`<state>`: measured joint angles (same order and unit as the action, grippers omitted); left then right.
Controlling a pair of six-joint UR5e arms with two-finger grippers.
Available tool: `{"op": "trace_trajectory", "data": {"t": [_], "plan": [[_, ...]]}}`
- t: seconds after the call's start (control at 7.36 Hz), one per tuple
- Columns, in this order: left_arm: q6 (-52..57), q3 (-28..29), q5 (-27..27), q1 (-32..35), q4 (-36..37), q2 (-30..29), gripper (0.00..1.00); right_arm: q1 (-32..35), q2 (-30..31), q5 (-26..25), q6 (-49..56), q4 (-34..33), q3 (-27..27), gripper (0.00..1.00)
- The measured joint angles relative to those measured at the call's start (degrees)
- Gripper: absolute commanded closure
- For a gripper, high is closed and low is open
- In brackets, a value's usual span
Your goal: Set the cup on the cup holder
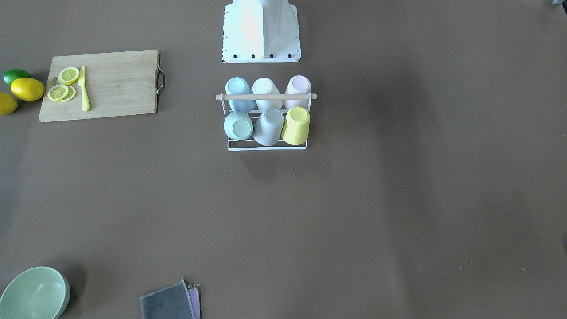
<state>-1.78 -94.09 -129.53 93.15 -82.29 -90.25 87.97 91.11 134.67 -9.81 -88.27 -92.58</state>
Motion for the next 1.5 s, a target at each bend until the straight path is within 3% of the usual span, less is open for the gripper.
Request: {"op": "trace_trajectory", "data": {"t": [0.41,0.82,1.5], "plan": [[-0.52,1.03,0.19,0.72,-2.56,1.58,0.02,-0.64,-0.09,-0.13,-0.08,0.22,0.36,0.00],[-0.69,5.25,-0.18,-0.10,-12.49,1.68,0.02,-0.69,0.34,-0.04,-0.10,0.33,0.98,0.00],[-0.82,2.60,-2.05,-0.25,-13.44,1.57,0.02,-0.69,0.51,0.03,0.35,0.39,0.99,0.00]]}}
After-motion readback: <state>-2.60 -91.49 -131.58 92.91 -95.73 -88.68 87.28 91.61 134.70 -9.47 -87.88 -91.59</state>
